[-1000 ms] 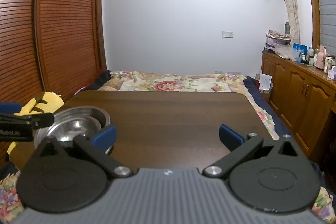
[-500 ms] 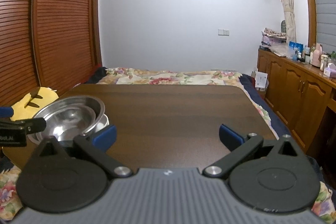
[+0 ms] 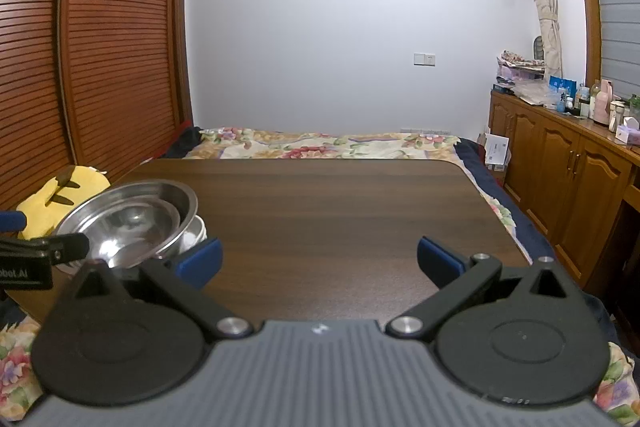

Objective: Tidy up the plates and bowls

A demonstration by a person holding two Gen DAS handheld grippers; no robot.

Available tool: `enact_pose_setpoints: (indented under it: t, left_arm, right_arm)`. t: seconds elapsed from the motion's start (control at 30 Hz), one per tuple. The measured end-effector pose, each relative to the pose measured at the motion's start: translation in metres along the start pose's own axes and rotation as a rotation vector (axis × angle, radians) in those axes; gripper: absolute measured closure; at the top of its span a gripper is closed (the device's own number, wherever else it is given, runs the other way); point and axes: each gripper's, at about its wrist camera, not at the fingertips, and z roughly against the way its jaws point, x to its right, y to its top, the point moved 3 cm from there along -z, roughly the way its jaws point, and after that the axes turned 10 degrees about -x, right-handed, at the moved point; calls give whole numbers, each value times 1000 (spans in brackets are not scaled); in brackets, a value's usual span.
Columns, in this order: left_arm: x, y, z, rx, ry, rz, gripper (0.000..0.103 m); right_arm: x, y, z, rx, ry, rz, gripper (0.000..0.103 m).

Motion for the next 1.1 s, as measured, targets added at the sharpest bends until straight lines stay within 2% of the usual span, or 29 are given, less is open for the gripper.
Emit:
enact_pose_setpoints:
  t: [1.1]
  left_arm:
    - [-2, 1, 0, 2, -3, -2, 0]
  right_arm:
    - [-1, 1, -2, -7, 2, -9, 0]
